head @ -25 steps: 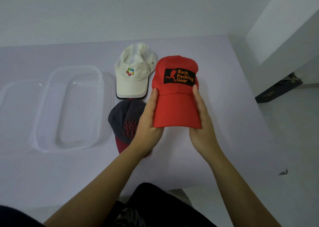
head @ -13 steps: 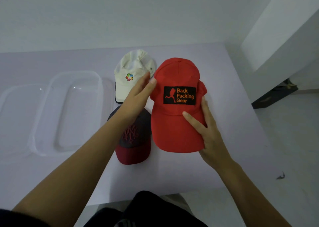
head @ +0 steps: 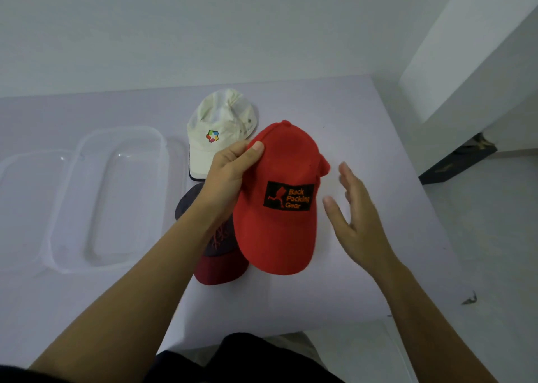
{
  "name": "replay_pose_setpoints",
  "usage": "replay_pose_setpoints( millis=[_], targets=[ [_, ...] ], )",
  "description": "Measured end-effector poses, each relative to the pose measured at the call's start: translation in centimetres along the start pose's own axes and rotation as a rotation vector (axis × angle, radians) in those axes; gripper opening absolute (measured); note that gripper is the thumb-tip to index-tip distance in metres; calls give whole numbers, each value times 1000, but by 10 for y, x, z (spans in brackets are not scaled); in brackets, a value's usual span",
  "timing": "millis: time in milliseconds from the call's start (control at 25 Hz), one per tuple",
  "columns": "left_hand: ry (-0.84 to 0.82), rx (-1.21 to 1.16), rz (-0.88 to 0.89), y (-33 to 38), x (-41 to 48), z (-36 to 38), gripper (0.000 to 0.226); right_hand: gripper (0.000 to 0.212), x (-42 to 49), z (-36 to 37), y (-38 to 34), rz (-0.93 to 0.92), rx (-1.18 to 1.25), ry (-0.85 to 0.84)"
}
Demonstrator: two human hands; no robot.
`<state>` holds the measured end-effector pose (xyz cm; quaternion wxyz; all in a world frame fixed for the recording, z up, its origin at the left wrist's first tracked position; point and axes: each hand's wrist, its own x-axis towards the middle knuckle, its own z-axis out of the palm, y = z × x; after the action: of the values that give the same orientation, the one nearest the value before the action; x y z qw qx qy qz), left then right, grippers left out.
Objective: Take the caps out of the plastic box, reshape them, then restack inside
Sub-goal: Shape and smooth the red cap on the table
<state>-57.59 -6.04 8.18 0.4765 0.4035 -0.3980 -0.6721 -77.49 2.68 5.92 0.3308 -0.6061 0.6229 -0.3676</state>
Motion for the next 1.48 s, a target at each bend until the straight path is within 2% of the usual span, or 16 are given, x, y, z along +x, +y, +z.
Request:
replay_pose_setpoints(
  millis=[120,200,280,360,480,600,720,840,920,960,1040,1120,1160,1360,1480],
  targets=[
    [-70,-66,26,-5,-2,18,18,57,25,5,-20,94,278,-93],
    [-48,-88,32,-6,0,22,15,50,34,2,-25,124,390,-144],
    [-65,-10,-37,-9,2,16,28,44,34,-2,-25,135,495,-216],
    [-191,113,-174,-8,2,5,46,45,31,-3,-22,131,505,-281],
    [-285,283,-264,0,0,-5,38,48,31,-5,-15,125,435,-246],
    [-247,341,-279,-6,6,-7,30,45,38,-10,-3,147,267,-117],
    [-155,219,-337,-36,15,0,30,54,45,-7,17,247,249,-152],
    [121,226,-340,-70,20,18,31,58,46,8,43,374,484,-271],
    [202,391,-314,-88,24,28,45,47,47,18,59,489,724,-219],
    [194,480,-308,-96,27,29,53,43,48,24,65,549,747,-143],
    [141,590,-332,-109,33,23,55,38,51,31,77,585,458,27],
    [96,640,-372,-121,39,16,49,46,53,35,89,520,73,84],
    [94,670,-379,-126,42,14,48,49,55,38,94,493,-41,77],
    [154,852,-317,-134,53,15,47,48,70,32,111,418,-245,17],
    [240,927,-276,-136,47,18,48,48,70,22,113,458,-106,-128]
  ],
)
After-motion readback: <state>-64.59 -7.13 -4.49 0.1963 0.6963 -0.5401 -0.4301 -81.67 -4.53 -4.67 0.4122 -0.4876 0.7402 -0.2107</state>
